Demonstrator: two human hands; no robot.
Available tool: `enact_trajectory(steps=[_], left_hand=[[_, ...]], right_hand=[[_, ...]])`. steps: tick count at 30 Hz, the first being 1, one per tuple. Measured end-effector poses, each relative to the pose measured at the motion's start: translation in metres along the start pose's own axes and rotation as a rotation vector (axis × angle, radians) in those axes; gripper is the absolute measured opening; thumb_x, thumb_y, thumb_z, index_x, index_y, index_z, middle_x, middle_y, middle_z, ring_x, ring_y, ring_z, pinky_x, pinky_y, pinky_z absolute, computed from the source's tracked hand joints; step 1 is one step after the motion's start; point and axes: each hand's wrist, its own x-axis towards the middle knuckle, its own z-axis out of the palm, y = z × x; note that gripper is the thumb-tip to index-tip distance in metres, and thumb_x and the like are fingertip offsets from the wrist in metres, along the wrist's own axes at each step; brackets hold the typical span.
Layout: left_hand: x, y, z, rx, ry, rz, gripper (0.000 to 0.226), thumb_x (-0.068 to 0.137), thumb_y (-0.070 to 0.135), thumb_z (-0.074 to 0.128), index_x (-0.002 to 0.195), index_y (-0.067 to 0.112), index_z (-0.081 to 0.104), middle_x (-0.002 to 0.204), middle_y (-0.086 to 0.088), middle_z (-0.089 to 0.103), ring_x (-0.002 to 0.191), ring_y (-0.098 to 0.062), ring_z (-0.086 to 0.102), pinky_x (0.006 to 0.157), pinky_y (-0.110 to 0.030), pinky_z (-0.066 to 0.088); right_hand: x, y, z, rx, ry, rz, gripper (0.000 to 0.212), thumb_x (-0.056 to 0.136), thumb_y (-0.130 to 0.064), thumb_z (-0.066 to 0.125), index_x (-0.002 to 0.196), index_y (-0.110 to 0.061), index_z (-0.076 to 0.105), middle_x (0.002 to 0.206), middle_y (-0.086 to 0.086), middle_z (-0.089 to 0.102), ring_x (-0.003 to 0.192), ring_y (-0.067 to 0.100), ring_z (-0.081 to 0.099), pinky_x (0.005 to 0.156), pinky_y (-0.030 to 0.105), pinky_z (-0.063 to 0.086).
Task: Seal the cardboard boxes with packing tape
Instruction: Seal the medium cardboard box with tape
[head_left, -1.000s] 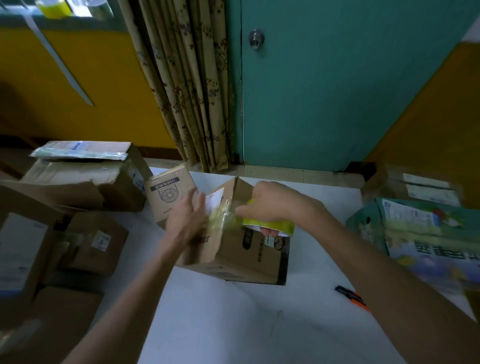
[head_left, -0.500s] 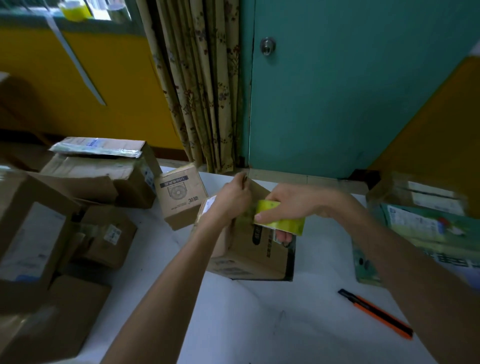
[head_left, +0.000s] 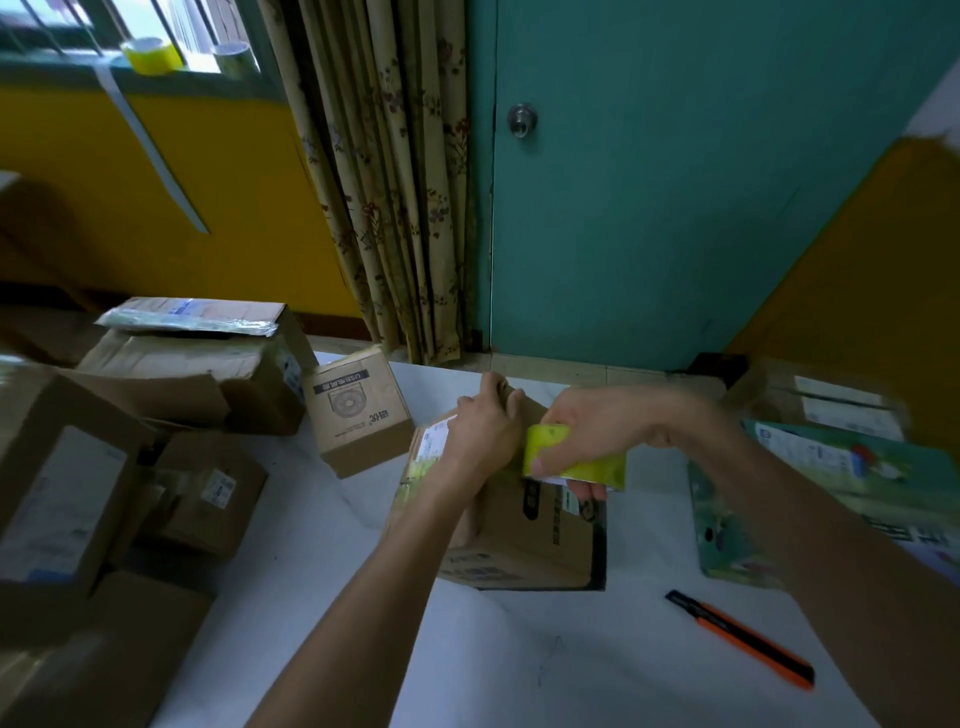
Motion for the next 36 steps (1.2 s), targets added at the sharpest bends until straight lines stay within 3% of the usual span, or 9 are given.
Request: enact_trajectory(steps=[4, 7, 12, 15, 18, 24, 26, 29, 36], left_hand=[[-0.007, -0.026, -0.015, -0.249, -0.068, -0.056, 0.032, 0.107, 0.048, 0.037, 0.132, 0.029, 0.043, 0.119, -0.009, 0.061, 0.104, -0.031, 0.06, 0.09, -0.047, 0.053], [-0.025, -0.063, -0.015, -0.433, -0.183, -0.165, 0.036, 0.108, 0.044, 0.039, 0.143, 0.034, 0.042, 0.125, -0.001, 0.058, 0.11, -0.031, 0.061, 0.086, -0.053, 0.057], [-0.029, -0.08, 0.01, -0.52, 0.034, -0.093, 0.034, 0.105, 0.023, 0.053, 0.139, 0.017, 0.052, 0.128, -0.004, 0.063, 0.113, -0.021, 0.063, 0.098, -0.046, 0.054], [-0.032, -0.073, 0.031, -0.452, 0.148, -0.059, 0.025, 0.1, 0.029, 0.063, 0.122, 0.024, 0.053, 0.107, 0.004, 0.066, 0.095, -0.008, 0.064, 0.085, -0.038, 0.057], [-0.03, -0.068, 0.042, -0.392, 0.133, 0.023, 0.043, 0.085, 0.038, 0.069, 0.122, 0.025, 0.051, 0.104, 0.006, 0.067, 0.093, -0.01, 0.065, 0.078, -0.031, 0.057], [-0.02, -0.053, 0.042, -0.177, 0.08, 0.074, 0.027, 0.099, 0.042, 0.058, 0.12, 0.026, 0.05, 0.112, 0.0, 0.066, 0.094, -0.017, 0.063, 0.083, -0.042, 0.057], [-0.019, -0.052, 0.039, -0.15, 0.087, 0.04, 0.035, 0.1, 0.059, 0.047, 0.119, 0.031, 0.05, 0.111, 0.004, 0.066, 0.095, -0.015, 0.064, 0.084, -0.043, 0.058], [-0.019, -0.05, 0.041, -0.052, 0.091, 0.051, 0.043, 0.098, 0.068, 0.039, 0.12, 0.033, 0.048, 0.114, 0.005, 0.065, 0.097, -0.014, 0.064, 0.085, -0.041, 0.057], [-0.019, -0.044, 0.043, -0.073, 0.084, 0.067, 0.047, 0.097, 0.069, 0.041, 0.124, 0.032, 0.049, 0.117, 0.004, 0.065, 0.099, -0.014, 0.063, 0.087, -0.043, 0.057]], right_hand=[[0.004, -0.004, 0.005, 0.095, 0.016, -0.115, 0.022, 0.096, -0.026, 0.064, 0.102, -0.005, 0.066, 0.087, 0.011, 0.076, 0.076, 0.025, 0.072, 0.076, 0.04, 0.058], [0.022, -0.019, 0.026, -0.075, 0.092, -0.135, 0.022, 0.096, -0.039, 0.061, 0.095, -0.017, 0.067, 0.085, 0.003, 0.075, 0.074, 0.017, 0.072, 0.073, 0.033, 0.058], [0.041, -0.039, 0.049, -0.066, 0.042, -0.129, 0.025, 0.099, -0.031, 0.055, 0.102, -0.009, 0.065, 0.071, 0.005, 0.074, 0.06, 0.018, 0.073, 0.066, 0.034, 0.062], [0.039, -0.03, 0.043, -0.061, 0.028, -0.119, 0.028, 0.099, -0.032, 0.054, 0.097, -0.006, 0.065, 0.069, 0.009, 0.074, 0.063, 0.024, 0.073, 0.068, 0.036, 0.063], [0.036, -0.014, 0.035, -0.063, 0.067, -0.097, 0.031, 0.098, -0.038, 0.056, 0.101, -0.009, 0.066, 0.075, 0.012, 0.074, 0.063, 0.026, 0.073, 0.063, 0.03, 0.061], [0.029, 0.005, 0.024, -0.284, 0.13, 0.003, 0.022, 0.089, -0.053, 0.059, 0.087, -0.034, 0.068, 0.073, 0.003, 0.071, 0.065, 0.02, 0.07, 0.056, 0.03, 0.052], [0.018, 0.015, 0.015, -0.574, 0.222, 0.133, 0.032, 0.087, -0.058, 0.061, 0.086, -0.026, 0.062, 0.073, -0.002, 0.063, 0.062, 0.015, 0.063, 0.054, 0.029, 0.049], [-0.001, 0.047, 0.0, -0.681, 0.29, 0.353, 0.051, 0.079, -0.072, 0.064, 0.077, -0.021, 0.06, 0.059, -0.007, 0.061, 0.05, 0.007, 0.06, 0.049, 0.02, 0.044], [-0.002, 0.084, -0.008, -0.721, 0.362, 0.349, 0.071, 0.068, -0.092, 0.049, 0.059, -0.021, 0.047, 0.062, -0.004, 0.052, 0.054, 0.009, 0.045, 0.06, 0.027, 0.041]])
